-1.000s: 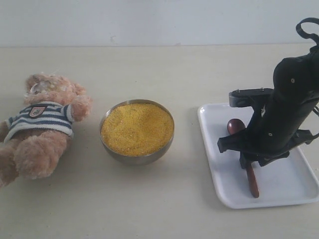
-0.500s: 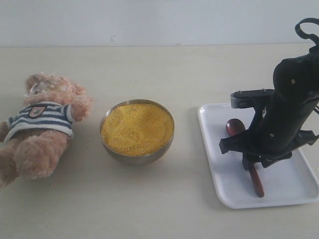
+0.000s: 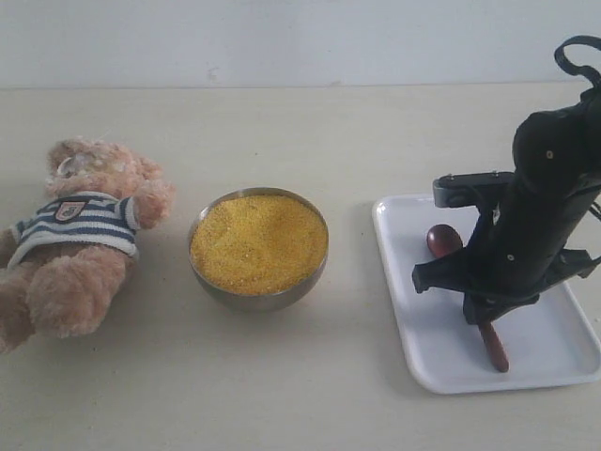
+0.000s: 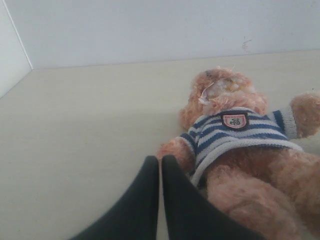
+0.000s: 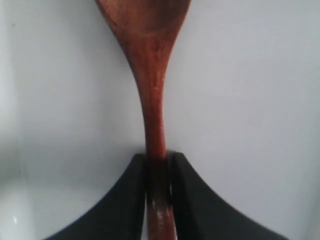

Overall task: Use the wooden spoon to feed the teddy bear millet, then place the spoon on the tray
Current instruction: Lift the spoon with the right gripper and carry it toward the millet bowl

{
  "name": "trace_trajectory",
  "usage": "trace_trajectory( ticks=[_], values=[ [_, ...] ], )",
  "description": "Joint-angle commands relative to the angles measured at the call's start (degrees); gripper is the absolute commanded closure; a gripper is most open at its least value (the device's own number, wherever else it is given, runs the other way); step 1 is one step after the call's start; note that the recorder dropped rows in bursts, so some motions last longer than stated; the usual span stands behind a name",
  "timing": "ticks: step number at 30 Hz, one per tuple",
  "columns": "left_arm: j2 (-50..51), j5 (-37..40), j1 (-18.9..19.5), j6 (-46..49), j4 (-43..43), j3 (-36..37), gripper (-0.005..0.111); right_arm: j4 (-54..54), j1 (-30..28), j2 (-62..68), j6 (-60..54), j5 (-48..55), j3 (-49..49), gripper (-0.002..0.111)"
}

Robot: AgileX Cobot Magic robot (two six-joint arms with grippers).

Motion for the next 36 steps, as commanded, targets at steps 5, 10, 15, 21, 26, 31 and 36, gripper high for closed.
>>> trace_trajectory(
  ticks=[5, 10, 15, 21, 26, 31, 36],
  values=[
    [-0.19, -0.60, 0.18, -0.33, 0.08, -0.16, 0.103, 1.06, 0.08, 0.19, -1.94, -1.03, -0.02, 0.094],
    [-0.19, -0.60, 0.18, -0.33, 0.08, -0.16, 0.103, 0.95, 0.08, 0.10, -2.38, -0.43, -0.02, 0.108],
    [-0.19, -0.70, 0.18, -0.33, 0.08, -0.16, 0.103, 0.83, 0.08, -0.86, -4.43, -1.13, -0.02, 0.108],
    [-0.19, -0.70, 0.18, -0.33, 0.08, -0.16, 0.103, -2.56, 0.08, -4.97, -4.84, 1.67, -0.02, 0.109],
    [-0.19, -0.70, 0.18, -0.33, 0.08, -0.16, 0.103, -5.13, 0.08, -10.71, -4.95, 4.13, -0.02, 0.109],
    [-0.19, -0.70, 0.18, -0.33, 0.08, -0.16, 0.103, -8.71, 0.08, -15.30, -5.49, 10.22, -1.34, 0.109],
    [-0.19, -0.59, 0.18, -0.33, 0.08, -0.16, 0.103, -9.40, 0.11, -17.54, -9.19, 17.69, -6.48, 0.109]
  ],
)
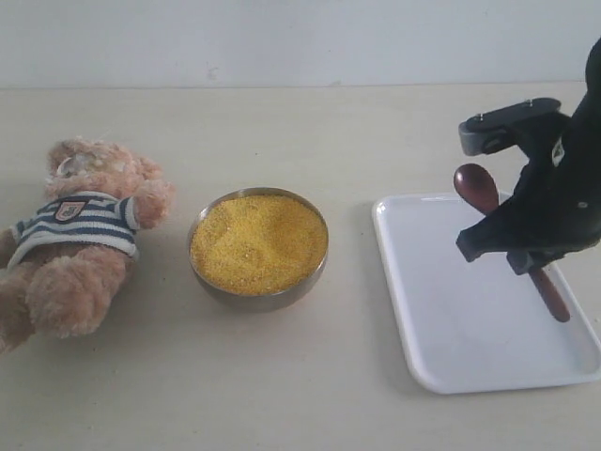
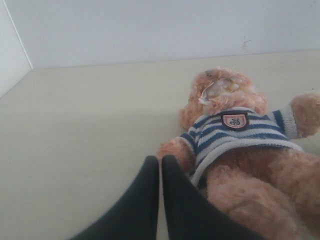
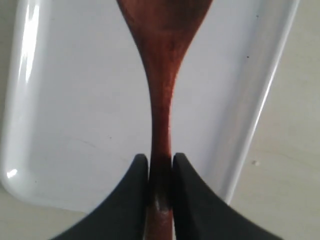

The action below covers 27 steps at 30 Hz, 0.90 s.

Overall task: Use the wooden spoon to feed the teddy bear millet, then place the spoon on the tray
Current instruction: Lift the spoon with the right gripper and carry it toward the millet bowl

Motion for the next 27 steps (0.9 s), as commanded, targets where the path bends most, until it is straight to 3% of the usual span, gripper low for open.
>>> trace_trajectory(
  ticks=[1, 16, 27],
  values=[
    [-0.19, -0.59, 0.18, -0.33, 0.08, -0.16, 0.103, -1.31, 0.25, -1.97, -3.31, 6.77, -5.16, 0.109],
    [-0.19, -0.59, 0.18, -0.33, 0.08, -0.16, 0.103, -13.75, 18.68, -1.34, -1.10, 20.93, -16.35, 0.109],
    [-0.19, -0.59, 0.18, -0.33, 0.08, -0.16, 0.103, -21.07, 28.89, 7.95, 2.54, 21.44, -17.87, 0.109]
  ],
)
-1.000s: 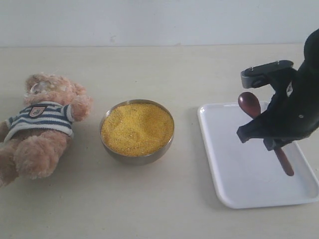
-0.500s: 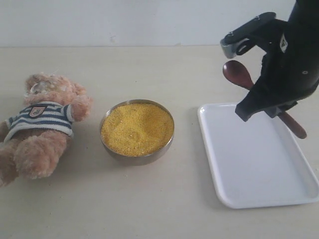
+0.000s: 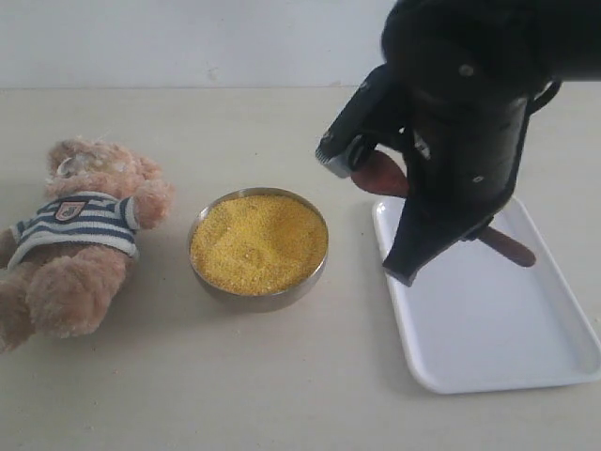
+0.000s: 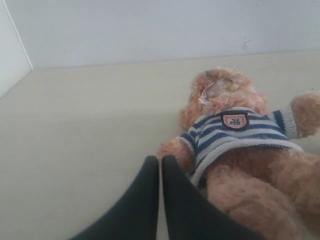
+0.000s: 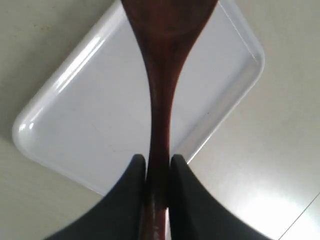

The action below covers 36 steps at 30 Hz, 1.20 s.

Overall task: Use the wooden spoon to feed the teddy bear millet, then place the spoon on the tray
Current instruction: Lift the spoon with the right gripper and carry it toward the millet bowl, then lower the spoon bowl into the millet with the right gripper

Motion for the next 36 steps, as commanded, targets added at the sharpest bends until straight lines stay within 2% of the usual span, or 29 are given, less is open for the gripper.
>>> trace_trajectory(
  ticks=[1, 15, 26, 36],
  values=[
    [-0.19, -0.59, 0.18, -0.33, 0.08, -0.16, 0.103, -1.33, 2.57, 3.33, 0.57, 0.36, -2.25, 0.109],
    [-0.19, -0.59, 0.18, -0.33, 0.08, -0.16, 0.103, -3.10, 3.89, 11.86, -6.23, 0.36, -15.44, 0.109],
    [-0.19, -0.59, 0.18, -0.33, 0.08, -0.16, 0.103, -10.22, 4.96, 17.98, -6.23, 0.36, -16.03, 0.109],
    [-0.19, -0.59, 0.18, -0.33, 0.08, -0.16, 0.103, -15.92, 8.80, 20.86, -6.24, 0.36, -16.03, 0.109]
  ],
)
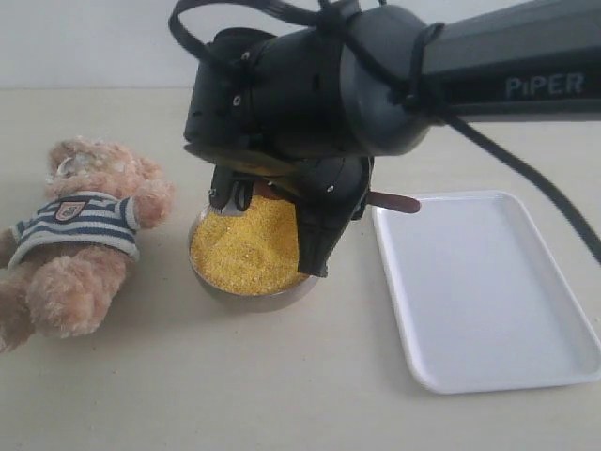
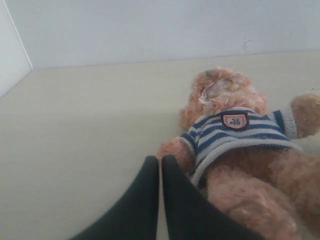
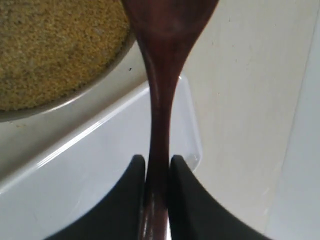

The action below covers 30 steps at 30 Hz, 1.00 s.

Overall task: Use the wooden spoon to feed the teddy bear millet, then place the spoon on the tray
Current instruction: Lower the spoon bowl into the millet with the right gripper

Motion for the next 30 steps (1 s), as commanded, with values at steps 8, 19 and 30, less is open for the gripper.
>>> trace_trajectory(
  ticks=[8, 19, 30],
  values=[
    [-0.19, -0.59, 0.18, -0.33, 0.08, -0.16, 0.103, -1.94, 2.37, 0.57, -1.03, 0.21, -0.30, 0.109],
    [-0.19, -0.59, 0.18, -0.33, 0.08, -0.16, 0.103, 1.14, 3.59, 0.57, -3.55, 0.21, -0.30, 0.109],
    [-0.19, -0.70, 0.18, -0.33, 0.08, -0.16, 0.103, 0.86, 3.59, 0.57, -2.20, 0.21, -0.30, 0.109]
  ],
)
